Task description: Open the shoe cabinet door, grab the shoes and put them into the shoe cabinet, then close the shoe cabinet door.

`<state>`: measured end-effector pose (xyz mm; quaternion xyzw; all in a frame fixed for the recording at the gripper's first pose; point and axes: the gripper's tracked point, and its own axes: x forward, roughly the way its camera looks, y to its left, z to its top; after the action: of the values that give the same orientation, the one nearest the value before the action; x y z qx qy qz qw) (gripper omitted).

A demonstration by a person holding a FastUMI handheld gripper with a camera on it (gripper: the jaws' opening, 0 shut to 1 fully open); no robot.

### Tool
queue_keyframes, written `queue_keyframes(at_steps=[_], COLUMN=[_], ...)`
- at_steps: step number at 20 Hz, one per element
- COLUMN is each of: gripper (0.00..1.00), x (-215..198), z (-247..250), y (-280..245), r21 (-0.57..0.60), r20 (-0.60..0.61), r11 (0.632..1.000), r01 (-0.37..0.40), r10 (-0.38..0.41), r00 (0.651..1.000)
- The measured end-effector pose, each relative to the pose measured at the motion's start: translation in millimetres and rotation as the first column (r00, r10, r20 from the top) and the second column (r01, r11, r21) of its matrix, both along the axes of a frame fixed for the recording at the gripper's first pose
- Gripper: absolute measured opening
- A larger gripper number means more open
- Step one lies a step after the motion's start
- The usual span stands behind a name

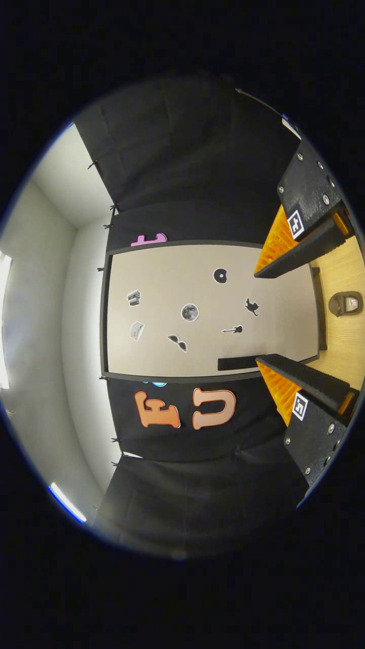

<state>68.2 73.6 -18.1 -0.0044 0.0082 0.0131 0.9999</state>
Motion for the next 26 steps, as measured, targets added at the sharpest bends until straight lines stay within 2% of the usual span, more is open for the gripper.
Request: queue_keyframes(at_steps=[6,13,23,26], gripper=[0.94,0.94,0.87,0.79], x=[38.5,100.6,180.6,197.3], z=[-4.8,-14.7,-51.0,-63.3], y=[18.6,46.8,89.0,102.4], r21=[-0.004,0.007,0.013,0.034], r20=[0.014,0.044,0.002,-0.018], r11=[1.000,0.999,0.988,0.983], r01=[0.009,-0.051,-0.153,-0.183], r10=[-0.009,0.051,0.153,0.184], r00=[1.000,0.998,0.988,0.983])
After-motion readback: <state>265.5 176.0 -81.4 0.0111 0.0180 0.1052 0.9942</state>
